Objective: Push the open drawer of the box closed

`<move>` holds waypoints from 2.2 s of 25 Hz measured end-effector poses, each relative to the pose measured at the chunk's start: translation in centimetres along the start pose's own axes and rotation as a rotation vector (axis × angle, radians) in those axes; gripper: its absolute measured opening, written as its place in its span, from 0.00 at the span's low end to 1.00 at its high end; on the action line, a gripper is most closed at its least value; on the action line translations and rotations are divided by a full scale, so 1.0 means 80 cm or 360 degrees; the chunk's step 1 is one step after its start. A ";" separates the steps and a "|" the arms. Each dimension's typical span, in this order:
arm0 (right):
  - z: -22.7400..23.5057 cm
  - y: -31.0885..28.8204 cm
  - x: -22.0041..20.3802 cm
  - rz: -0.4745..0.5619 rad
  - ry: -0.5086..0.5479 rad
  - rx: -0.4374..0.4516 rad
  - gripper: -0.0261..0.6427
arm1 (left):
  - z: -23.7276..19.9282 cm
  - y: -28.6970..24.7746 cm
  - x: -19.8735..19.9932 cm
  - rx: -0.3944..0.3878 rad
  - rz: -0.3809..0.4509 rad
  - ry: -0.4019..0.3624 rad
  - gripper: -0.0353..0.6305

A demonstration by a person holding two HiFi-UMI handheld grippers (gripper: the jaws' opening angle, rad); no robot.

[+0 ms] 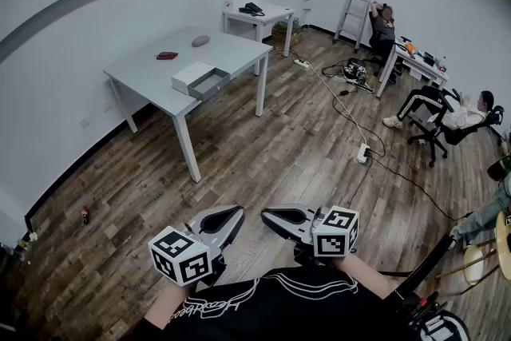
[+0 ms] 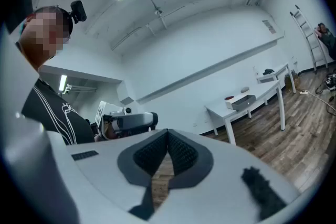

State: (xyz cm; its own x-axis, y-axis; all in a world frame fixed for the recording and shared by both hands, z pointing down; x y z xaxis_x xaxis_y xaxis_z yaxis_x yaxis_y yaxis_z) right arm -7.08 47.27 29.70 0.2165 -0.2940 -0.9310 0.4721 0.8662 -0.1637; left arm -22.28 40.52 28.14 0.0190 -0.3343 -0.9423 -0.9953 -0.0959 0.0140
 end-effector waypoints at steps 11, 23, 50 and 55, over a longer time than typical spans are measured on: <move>0.000 0.021 0.002 -0.0035 0.0020 -0.0059 0.05 | 0.007 -0.018 -0.001 -0.0044 0.0017 -0.0001 0.06; 0.065 -0.018 -0.002 -0.0071 0.0013 -0.0032 0.05 | -0.065 -0.043 -0.014 0.0039 -0.0017 0.0112 0.06; 0.437 -0.225 0.143 -0.0213 0.0205 0.0142 0.05 | -0.423 -0.231 0.057 0.0452 0.0053 0.0309 0.06; 0.454 -0.272 0.140 -0.0277 0.0188 0.0178 0.05 | -0.456 -0.230 0.051 0.0478 0.0092 0.0353 0.06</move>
State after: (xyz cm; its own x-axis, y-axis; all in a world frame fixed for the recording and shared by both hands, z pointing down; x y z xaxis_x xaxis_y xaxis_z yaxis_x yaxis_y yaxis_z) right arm 16.11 10.42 34.71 0.0250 -0.3799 -0.9247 0.5869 0.7544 -0.2940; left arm -0.43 6.72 36.26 -0.0506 -0.5293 -0.8469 -0.9781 0.1975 -0.0650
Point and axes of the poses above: the fingertips, and each gripper's own axes: y backward along the fingers, z to its right, x out of its top, the point moved 7 cm from there along y, backward along the fingers, and after that the axes turned 13 degrees about -x, right-handed, at the moved point
